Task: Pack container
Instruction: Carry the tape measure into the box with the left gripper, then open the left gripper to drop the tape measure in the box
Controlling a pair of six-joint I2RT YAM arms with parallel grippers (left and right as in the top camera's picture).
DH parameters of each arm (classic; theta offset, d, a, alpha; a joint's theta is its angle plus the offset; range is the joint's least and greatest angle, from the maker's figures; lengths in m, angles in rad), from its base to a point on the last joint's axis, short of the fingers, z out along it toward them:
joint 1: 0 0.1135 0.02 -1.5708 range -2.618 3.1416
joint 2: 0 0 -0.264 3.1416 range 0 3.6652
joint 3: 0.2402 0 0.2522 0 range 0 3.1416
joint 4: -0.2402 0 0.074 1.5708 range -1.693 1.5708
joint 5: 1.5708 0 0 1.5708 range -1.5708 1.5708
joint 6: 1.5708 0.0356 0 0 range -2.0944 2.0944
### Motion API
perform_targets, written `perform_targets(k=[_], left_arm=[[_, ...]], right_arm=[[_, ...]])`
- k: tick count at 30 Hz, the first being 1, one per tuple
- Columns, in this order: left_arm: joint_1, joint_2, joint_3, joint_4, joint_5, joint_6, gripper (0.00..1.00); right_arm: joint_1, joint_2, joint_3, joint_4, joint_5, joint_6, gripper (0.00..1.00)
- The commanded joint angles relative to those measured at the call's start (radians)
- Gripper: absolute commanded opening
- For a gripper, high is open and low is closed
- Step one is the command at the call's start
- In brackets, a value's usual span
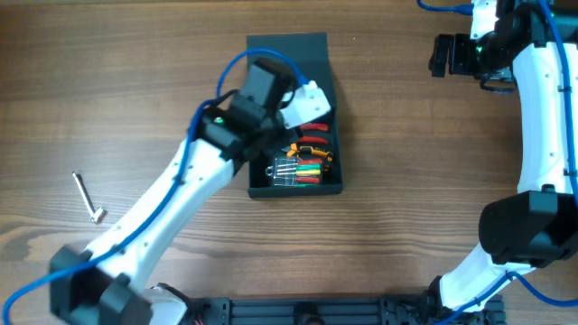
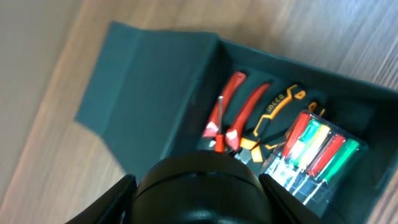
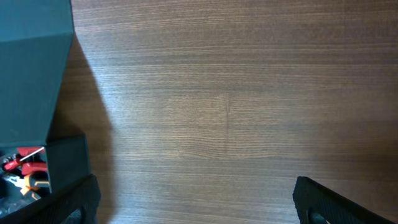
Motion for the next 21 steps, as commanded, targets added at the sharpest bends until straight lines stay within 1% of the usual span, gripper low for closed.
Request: perform_targets(k=[1,6,8,9,10,12,13,14,17,18,19,21], left_arm=[[0.002,0.101,0.019,0.020,0.043,0.069,0.04],[0.009,0.188,0.019,0.023,0.043,0.068,0.04],[0.012,0.214,0.019,0.023,0.043,0.068,0.05],[0.013,0.229,0.019,0.022,0.043,0.060,0.07],[0.013,0.240,0.019,0.022,0.043,0.054,0.12],[0.013,0.259,0.019,0.020,0.050,0.038,0.16],[0.013,0.267,0.019,0.017,0.060,0.038,0.21],[0.013,0.272,0.019,0.014,0.067,0.038,0.29],[0.013,0.294,0.019,0.006,0.073,0.037,0.44],[0.013,0.301,0.019,0.002,0.073,0.037,0.51],[0.014,0.307,0.019,0.000,0.073,0.038,0.55],[0.014,0.312,0.019,-0.004,0.073,0.037,0.59]], right_arm=[[-0.001,-0.008,-0.006,0.003,0.002,-0.013,1.00],[-0.001,-0.008,-0.006,0.003,0.003,-0.013,1.00],[-0.001,-0.008,-0.006,0.003,0.003,-0.012,1.00],[-0.001,-0.008,-0.006,0.004,0.003,-0.012,1.00],[-0.001,-0.008,-0.006,0.004,0.002,-0.013,1.00],[-0.001,-0.008,-0.006,0.006,0.003,-0.013,1.00],[-0.001,-0.008,-0.006,0.006,0.003,-0.013,1.00],[-0.001,-0.008,-0.006,0.006,0.003,-0.013,1.00],[-0.001,-0.008,-0.006,0.006,0.003,-0.013,1.00],[-0.001,-0.008,-0.006,0.005,0.003,-0.013,1.00],[-0.001,-0.008,-0.006,0.005,0.003,-0.013,1.00],[-0.001,-0.008,-0.006,0.005,0.002,-0.013,1.00]])
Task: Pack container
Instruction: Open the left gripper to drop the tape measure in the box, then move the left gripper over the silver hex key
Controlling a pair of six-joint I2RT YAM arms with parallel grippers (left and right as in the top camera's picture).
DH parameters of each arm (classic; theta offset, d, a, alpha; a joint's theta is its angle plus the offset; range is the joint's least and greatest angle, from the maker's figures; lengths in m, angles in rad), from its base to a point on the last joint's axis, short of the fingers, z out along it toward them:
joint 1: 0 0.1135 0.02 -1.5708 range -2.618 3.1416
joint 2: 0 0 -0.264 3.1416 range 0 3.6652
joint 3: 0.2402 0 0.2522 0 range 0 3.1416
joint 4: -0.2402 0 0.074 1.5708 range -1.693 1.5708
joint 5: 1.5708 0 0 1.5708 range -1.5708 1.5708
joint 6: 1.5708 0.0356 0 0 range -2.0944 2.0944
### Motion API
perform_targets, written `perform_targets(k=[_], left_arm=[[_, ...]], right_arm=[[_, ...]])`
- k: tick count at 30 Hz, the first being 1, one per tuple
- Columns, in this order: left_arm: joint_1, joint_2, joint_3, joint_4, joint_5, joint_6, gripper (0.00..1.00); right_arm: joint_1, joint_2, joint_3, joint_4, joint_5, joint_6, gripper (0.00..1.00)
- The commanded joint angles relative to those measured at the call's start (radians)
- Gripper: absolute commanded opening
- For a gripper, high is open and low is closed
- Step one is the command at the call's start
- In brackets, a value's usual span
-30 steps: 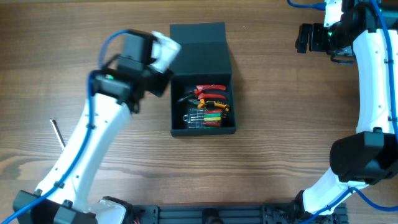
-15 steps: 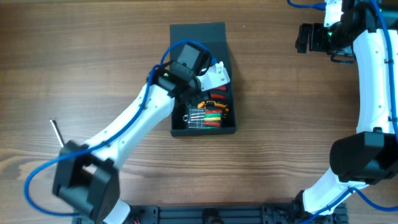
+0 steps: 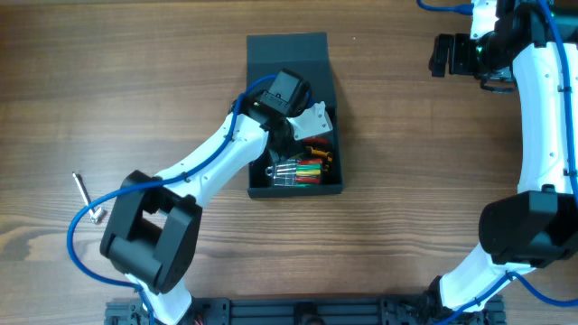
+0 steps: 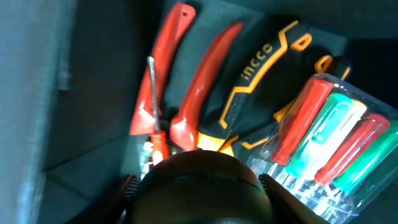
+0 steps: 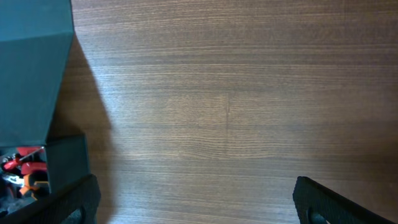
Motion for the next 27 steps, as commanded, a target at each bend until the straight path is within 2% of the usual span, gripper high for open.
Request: perform_targets(k=[1,4,8,18,19,22,27], left_arm=[[0.007,0.018,0.019,-0.005,0.031,0.000,0.62],[0.006,0.018,0.019,-0.005,0.031,0.000,0.74],[0.008,0.018,0.019,-0.005,0.030,-0.004,0.84],[0.008,-0.029,0.020,-0.016,0.011,-0.023,0.90],[0.011,-0.051,0.020,-0.017,0.010,-0.033,0.98],[0.034,-0.117,0.031,-0.034,0.000,-0.097,1.00],[0.140,-0.237,0.101,-0.177,-0.023,-0.216,1.00]], right_arm=[[-0.001,-0.008,-0.006,0.003,0.003,-0.009,1.00],[-0.001,-0.008,-0.006,0.001,0.003,-0.010,1.00],[-0.001,-0.008,-0.006,0.001,0.003,-0.009,1.00],[-0.001,-0.008,-0.006,-0.001,0.003,-0.009,1.00],[-0.001,-0.008,-0.006,-0.001,0.003,-0.010,1.00],[-0.001,-0.008,-0.006,-0.001,0.003,-0.009,1.00],[-0.001,-0.008,-0.006,0.000,0.002,-0.009,1.00]])
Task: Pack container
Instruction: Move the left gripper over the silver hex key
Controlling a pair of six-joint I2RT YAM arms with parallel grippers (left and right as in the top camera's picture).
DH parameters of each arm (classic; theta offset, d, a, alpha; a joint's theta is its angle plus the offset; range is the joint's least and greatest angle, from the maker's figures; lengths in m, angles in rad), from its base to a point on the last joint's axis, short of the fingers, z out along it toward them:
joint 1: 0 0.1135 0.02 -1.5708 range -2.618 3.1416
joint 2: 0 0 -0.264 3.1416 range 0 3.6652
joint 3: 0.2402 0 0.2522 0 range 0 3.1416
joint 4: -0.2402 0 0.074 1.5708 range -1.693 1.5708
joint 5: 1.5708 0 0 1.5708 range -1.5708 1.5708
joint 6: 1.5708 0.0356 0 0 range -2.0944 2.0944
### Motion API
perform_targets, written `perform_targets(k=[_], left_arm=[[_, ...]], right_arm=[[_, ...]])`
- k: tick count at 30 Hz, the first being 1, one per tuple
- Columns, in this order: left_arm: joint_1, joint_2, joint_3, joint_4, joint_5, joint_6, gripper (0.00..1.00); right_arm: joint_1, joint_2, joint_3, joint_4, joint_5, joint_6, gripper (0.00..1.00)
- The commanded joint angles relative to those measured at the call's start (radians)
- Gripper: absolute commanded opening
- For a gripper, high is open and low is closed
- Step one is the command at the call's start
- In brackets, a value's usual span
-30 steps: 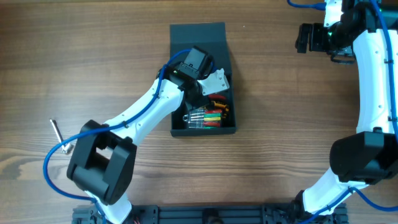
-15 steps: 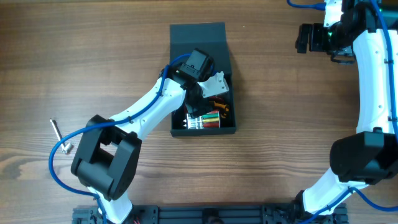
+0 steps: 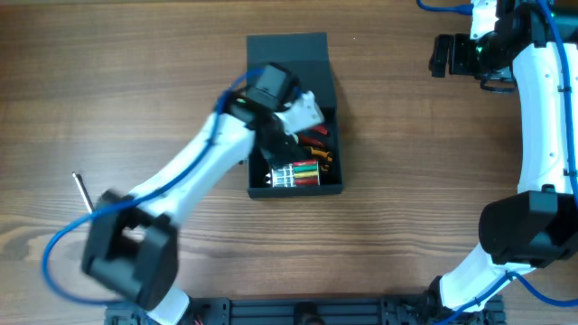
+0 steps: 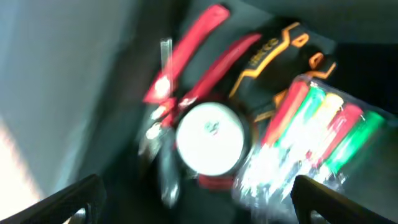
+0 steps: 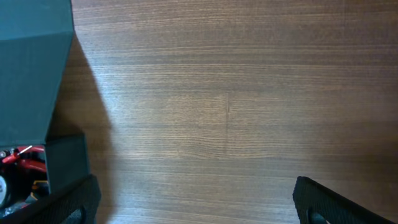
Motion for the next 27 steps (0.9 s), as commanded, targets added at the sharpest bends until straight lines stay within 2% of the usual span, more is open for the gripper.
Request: perform_targets(k=[1,5,6,10,13,18,27], left_arm=[[0.124,-0.142,0.098,-0.100,-0.047,-0.178,1.00],[0.339,-0.226,0.182,-0.253,-0.112,-0.465,1.00],[0.468,-0.269,0.189,-0.312,-0.112,-0.587,1.00],[0.718,-0.320,0.189,-0.423,-0.111,-0.798,1.00],[0.857,-0.325,0.174,-0.450,-0.111,-0.848,1.00],[0.999,-0.325,0.040,-0.372,-0.088,-0.875,1.00],[1.080,-0.324,-0.317,-0.090,-0.082,-0.811,1.00]], right_arm=[[-0.001,-0.008,-0.006,0.002,0.002,-0.005,1.00],[-0.001,-0.008,-0.006,0.003,0.002,-0.005,1.00],[-0.001,-0.008,-0.006,0.003,0.002,-0.005,1.00],[-0.001,-0.008,-0.006,0.003,0.002,-0.004,1.00],[-0.001,-0.008,-0.006,0.006,0.002,-0.004,1.00],[-0.001,-0.008,-0.006,0.013,0.002,-0.003,1.00],[-0.001,-0.008,-0.006,0.020,-0.002,-0.002,1.00]])
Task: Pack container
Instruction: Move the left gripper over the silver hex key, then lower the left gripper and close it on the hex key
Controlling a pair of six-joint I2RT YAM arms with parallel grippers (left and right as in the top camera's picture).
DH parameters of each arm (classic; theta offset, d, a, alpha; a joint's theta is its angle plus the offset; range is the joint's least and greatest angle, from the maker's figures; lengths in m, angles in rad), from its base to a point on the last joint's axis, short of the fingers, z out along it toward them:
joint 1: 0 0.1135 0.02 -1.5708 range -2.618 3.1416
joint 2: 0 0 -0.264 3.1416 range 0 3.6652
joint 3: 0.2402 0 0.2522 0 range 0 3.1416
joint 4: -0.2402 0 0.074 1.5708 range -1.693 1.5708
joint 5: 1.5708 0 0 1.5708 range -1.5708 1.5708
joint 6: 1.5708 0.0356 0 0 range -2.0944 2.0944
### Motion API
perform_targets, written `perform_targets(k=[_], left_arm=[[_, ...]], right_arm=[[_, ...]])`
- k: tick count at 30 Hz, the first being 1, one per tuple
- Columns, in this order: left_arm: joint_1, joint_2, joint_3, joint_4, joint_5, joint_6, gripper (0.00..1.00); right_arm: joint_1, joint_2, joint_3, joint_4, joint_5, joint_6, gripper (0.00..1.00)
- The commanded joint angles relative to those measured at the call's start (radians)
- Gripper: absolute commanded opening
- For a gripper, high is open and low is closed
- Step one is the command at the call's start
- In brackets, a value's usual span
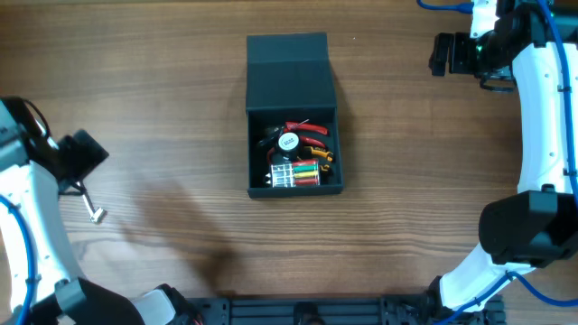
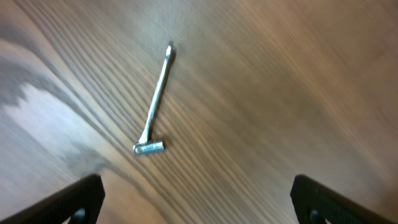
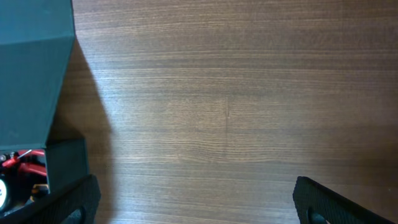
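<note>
The dark box (image 1: 294,185) stands mid-table with its lid (image 1: 287,60) folded back. Inside lie red-handled pliers (image 1: 307,129), orange-and-black pliers (image 1: 323,157), a pack of coloured screwdrivers (image 1: 298,172) and a round white-faced item (image 1: 289,142). A small metal wrench (image 2: 154,102) lies on the wood at the far left (image 1: 94,214). My left gripper (image 2: 198,205) hangs open above it, with nothing between its fingers (image 2: 78,199). My right gripper (image 3: 198,208) is open over bare wood at the far right, beside the lid (image 3: 31,68).
The wood table (image 1: 181,90) runs wide on all sides of the box. My right arm (image 1: 542,108) runs along the right edge. The left arm (image 1: 36,217) stands along the left edge.
My left gripper was open inside the box over the round item. It is now at the far left above the metal wrench. The round item stays in the box.
My left gripper first held a round black item above the open box, then held it low among the pliers. Then it stood open with the item lying on the tools. Now it is over the wrench. The right arm has kept still.
</note>
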Motion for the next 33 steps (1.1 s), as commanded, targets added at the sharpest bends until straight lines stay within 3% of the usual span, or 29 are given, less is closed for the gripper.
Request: perform_targets(k=[1,7,17,23,33], left_arm=[[0.023,-0.010,-0.151,0.111,0.019,0.023,1.00],[0.071,-0.008,-0.286,0.285,0.016,0.073,1.00],[0.206,0.011,-0.288,0.305,0.019,0.071,1.00],[0.220,0.059,-0.286,0.316,0.044,0.072,0.98],[0.219,0.135,-0.087,0.096,0.088,0.098,1.00]], right_arm=[[-0.001,-0.008,-0.005,0.005,-0.002,-0.002,1.00],[-0.001,-0.008,-0.005,0.003,-0.002,-0.002,1.00],[-0.001,-0.008,-0.005,0.002,-0.013,-0.002,1.00],[-0.001,-0.008,-0.005,0.003,-0.017,-0.002,1.00],[-0.001,-0.008,-0.005,0.008,-0.017,-0.002,1.00]])
